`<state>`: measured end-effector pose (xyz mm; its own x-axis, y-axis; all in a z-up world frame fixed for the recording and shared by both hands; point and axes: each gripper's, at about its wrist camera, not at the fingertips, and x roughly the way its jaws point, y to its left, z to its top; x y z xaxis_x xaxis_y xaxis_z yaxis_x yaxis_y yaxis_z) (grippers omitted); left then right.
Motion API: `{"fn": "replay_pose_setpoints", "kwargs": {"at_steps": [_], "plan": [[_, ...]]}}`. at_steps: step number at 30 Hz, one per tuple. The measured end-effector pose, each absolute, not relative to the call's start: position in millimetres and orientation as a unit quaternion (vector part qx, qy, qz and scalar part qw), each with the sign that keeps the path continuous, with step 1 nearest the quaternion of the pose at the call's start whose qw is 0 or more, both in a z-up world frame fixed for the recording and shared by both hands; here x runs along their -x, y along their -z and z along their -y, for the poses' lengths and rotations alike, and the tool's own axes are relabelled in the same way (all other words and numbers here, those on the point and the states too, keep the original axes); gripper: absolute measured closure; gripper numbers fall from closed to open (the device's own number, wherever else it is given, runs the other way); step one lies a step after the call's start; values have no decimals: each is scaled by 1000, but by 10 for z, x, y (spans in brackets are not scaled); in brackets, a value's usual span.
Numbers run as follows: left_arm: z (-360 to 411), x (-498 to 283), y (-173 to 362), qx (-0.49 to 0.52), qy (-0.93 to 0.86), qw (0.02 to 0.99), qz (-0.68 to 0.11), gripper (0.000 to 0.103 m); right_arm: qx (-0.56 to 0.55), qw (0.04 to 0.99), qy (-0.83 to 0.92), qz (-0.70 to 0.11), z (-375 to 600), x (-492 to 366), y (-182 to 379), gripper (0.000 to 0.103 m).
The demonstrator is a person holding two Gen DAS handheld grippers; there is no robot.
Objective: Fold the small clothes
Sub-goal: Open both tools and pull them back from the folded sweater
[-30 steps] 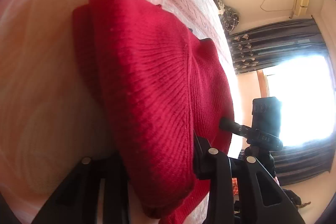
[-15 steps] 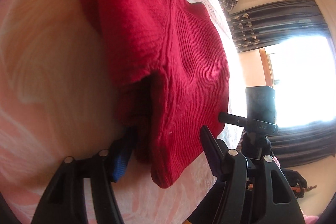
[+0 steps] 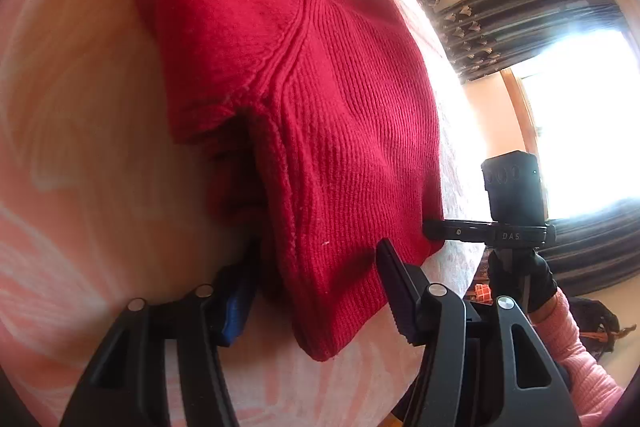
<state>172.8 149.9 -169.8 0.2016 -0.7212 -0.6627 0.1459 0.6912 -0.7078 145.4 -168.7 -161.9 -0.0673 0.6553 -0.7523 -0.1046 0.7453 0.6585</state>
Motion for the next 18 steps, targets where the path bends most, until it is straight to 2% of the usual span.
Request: {"fn": "replay_pose_setpoints", "kwargs": {"at_steps": [3,7,9,12,16,18], "plan": [[-1490,-1666,1654,255,283,734,-562,44,-193,663,-284,-665,1603,-1494,1512,77],[-1511,-1575,1493,269,256,736,-566,44,-158,709,-264,-635,1650,-1444,1106,69],[-1507,-1482,1314,261,251,746,-559,44,-150,732,-255,-613,1682,-1358,856,55],[-1506,-1300,1008,243,245,769,-539,43,-128,763,-249,-582,1671,-1161,498,41],[-1501,-1016,617,219,221,807,-501,25,-89,799,-241,-544,1551,-858,129,25],[-1475,-868,451,206,206,824,-486,22,-66,815,-237,-525,1480,-716,-7,21]]}}
